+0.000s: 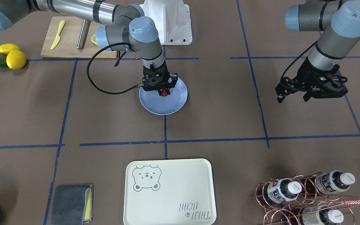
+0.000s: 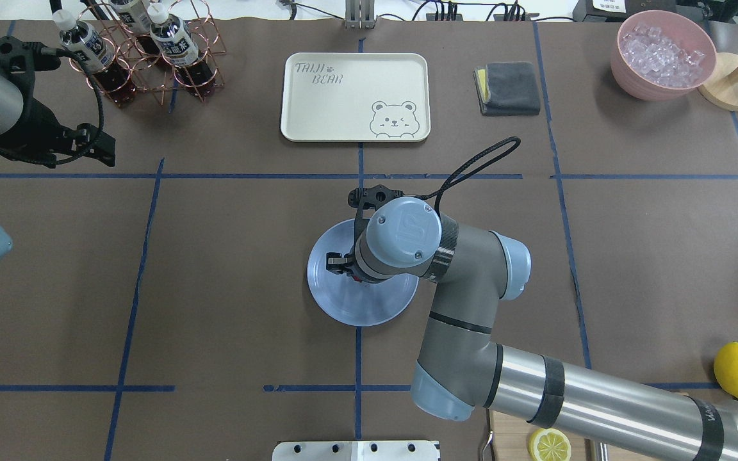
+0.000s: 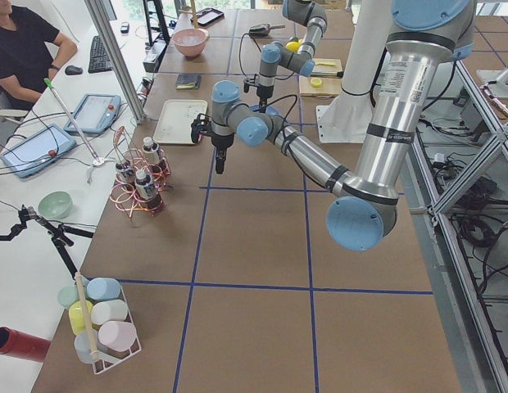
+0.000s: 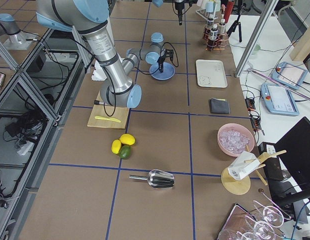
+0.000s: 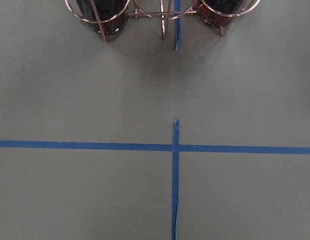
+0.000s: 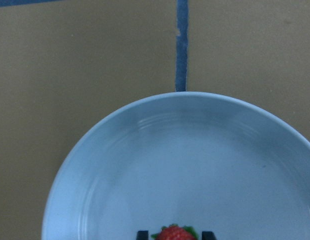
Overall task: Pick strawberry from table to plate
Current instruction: 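Lower the strawberry onto the blue plate and open the right gripper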
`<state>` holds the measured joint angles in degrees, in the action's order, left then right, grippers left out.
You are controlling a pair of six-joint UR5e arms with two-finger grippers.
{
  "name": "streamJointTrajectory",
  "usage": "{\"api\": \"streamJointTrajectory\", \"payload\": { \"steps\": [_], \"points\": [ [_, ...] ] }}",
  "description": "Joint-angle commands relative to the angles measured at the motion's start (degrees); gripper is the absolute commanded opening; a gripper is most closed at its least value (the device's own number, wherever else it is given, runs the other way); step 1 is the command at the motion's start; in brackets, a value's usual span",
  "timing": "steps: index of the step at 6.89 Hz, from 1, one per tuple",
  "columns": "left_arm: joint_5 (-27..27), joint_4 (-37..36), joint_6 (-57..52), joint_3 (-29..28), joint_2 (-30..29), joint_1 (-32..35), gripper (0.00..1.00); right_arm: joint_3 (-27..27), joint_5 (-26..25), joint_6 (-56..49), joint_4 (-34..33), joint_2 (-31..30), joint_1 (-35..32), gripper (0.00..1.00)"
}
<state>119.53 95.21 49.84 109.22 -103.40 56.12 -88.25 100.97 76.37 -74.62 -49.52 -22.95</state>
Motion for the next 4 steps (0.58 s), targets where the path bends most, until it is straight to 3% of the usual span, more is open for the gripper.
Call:
{"api": "streamJointTrajectory", "payload": {
  "steps": [1,4],
  "points": [
    [0.0,0.2,-2.6,0.1,2.0,1.9,1.00,-1.2,0.6,0.4,-1.8,0.4,-1.2,1.00],
    [0.1,-0.4,-13.9,0.0,5.5,7.1,1.00,-15.2,7.2,-2.0,-21.1,-0.4,-8.9,1.00]
  ]
}}
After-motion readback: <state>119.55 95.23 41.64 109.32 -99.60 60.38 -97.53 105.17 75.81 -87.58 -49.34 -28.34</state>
